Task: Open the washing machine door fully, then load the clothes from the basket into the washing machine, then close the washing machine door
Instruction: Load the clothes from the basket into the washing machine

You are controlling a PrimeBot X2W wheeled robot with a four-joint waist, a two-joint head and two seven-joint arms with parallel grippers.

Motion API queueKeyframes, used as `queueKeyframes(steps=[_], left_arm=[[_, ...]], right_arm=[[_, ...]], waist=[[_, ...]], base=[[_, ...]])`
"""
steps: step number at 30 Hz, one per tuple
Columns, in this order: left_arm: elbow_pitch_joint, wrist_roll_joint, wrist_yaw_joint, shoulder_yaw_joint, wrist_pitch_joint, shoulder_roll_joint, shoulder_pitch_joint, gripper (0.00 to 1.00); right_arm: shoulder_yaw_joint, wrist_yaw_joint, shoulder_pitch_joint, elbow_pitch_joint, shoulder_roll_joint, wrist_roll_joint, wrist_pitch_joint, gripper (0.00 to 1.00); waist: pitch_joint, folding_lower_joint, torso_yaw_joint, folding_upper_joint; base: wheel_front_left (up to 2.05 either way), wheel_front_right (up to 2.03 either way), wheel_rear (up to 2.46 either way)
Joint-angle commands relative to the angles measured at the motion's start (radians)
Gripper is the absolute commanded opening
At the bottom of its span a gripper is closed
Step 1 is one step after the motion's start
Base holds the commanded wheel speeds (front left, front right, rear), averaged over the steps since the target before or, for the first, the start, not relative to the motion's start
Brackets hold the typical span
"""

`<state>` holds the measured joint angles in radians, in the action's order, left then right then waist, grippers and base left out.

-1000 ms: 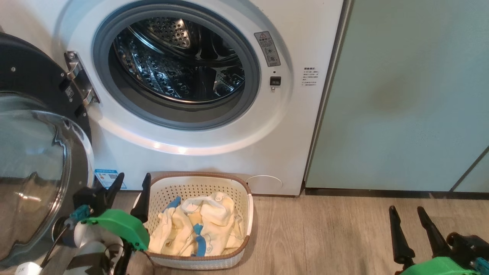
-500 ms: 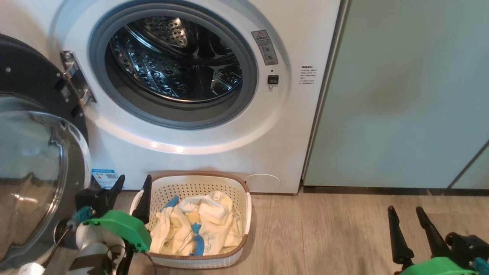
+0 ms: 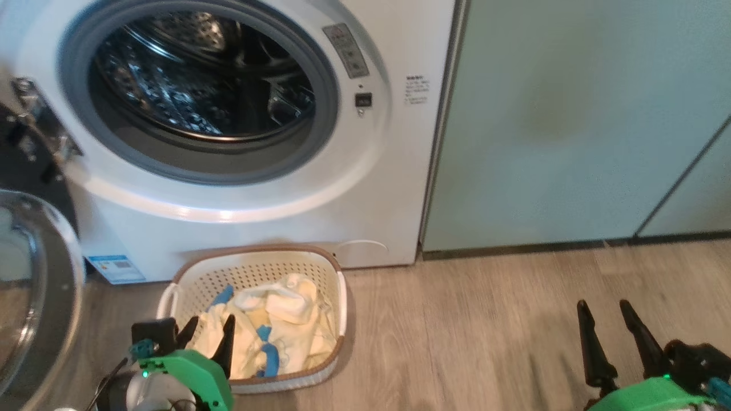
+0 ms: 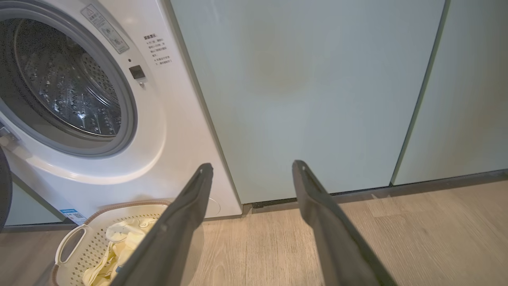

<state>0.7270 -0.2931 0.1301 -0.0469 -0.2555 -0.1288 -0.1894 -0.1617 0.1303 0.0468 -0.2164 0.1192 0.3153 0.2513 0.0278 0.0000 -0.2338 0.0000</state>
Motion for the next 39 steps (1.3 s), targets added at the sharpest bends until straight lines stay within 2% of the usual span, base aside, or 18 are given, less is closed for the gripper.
queueKeyframes(steps=[1, 11, 18, 23, 33, 39], left_arm=[[0.011, -0.015, 0.001, 0.026, -0.006, -0.018, -0.061, 1.0], [0.22, -0.095, 0.001, -0.046, -0.006, -0.04, -0.205, 1.0], [0.355, -0.173, 0.001, -0.117, 0.011, -0.071, -0.329, 1.0], [0.427, -0.222, 0.001, -0.167, 0.074, -0.088, -0.407, 1.0], [0.492, -0.272, 0.001, -0.266, 0.194, -0.135, -0.538, 1.0], [0.501, -0.295, 0.001, -0.299, 0.229, -0.16, -0.604, 1.0]], right_arm=[[-0.02, 0.0, -0.064, 0.037, 0.018, -0.006, 0.011, 1.0], [-0.029, 0.0, -0.126, 0.094, 0.007, -0.008, 0.011, 1.0], [-0.047, 0.0, -0.176, 0.131, -0.006, -0.013, 0.011, 1.0], [-0.054, 0.0, -0.214, 0.146, -0.011, -0.014, 0.011, 1.0], [-0.058, 0.0, -0.262, 0.169, -0.011, -0.019, 0.011, 1.0], [-0.059, 0.0, -0.274, 0.181, -0.012, -0.022, 0.011, 1.0]], waist=[[0.039, 0.0, -0.036, 0.0], [0.204, 0.0, -0.119, 0.0], [0.331, 0.0, -0.139, 0.0], [0.422, 0.0, -0.144, 0.0], [0.572, 0.0, -0.154, 0.0], [0.639, 0.0, -0.15, 0.0]], base=[[0.0, 0.0, 0.0], [0.0, 0.0, 0.0], [0.0, 0.0, 0.0], [0.0, 0.0, 0.0], [0.0, 0.0, 0.0], [0.0, 0.0, 0.0]])
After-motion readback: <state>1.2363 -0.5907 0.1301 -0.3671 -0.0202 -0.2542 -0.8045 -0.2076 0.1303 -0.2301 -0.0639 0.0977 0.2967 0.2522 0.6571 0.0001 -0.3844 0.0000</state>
